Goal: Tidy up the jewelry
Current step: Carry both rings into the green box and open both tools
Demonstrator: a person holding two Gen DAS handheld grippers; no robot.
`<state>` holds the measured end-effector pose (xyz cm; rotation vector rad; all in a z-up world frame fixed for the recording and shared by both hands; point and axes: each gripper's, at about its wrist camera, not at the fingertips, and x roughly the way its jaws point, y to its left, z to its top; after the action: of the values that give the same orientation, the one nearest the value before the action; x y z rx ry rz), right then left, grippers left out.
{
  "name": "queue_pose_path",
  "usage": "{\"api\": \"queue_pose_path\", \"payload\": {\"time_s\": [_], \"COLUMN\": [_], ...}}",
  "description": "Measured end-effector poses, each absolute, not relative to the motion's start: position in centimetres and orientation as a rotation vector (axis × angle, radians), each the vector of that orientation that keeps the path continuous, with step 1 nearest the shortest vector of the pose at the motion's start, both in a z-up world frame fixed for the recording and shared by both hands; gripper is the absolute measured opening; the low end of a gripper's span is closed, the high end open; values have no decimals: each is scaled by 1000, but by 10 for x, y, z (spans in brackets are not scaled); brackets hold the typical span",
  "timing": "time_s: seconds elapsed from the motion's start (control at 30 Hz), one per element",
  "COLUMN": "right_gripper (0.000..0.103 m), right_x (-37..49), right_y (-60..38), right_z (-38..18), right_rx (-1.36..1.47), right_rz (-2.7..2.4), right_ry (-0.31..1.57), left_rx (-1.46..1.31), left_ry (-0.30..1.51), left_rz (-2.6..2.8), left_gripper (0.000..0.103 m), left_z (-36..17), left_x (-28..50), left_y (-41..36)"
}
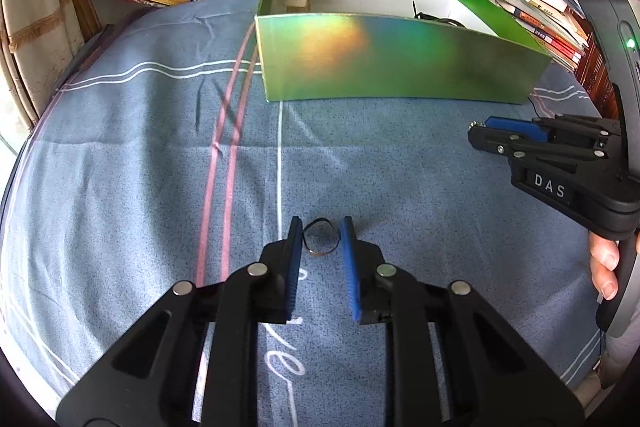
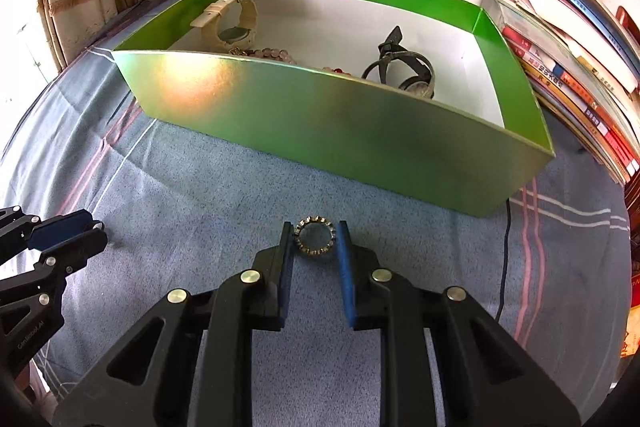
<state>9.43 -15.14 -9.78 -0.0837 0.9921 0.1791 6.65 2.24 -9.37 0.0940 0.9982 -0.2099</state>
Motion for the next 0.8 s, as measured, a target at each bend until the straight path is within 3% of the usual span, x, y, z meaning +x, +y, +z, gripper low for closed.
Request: {"api": "queue_pose_path", "payload": {"time_s": [0.33,0.63,0.8], "right_gripper": [21,21,21], "right_x": [77,91,131], "right_y": [-161,-182,-197], "right_z": [-78,11,20], "right_rx": [-63,-57,-17], "right_rz": [166,100,67], "right_ry": [957,725,703], "left_rx": [123,148,148], "left_ry": [959,721,689], "left_rz": [-218,-267,-267], "left_gripper": [20,20,20], "left_z": [-79,13,39], "left_x": [67,102,152], "left_y": [12,-3,-18]}}
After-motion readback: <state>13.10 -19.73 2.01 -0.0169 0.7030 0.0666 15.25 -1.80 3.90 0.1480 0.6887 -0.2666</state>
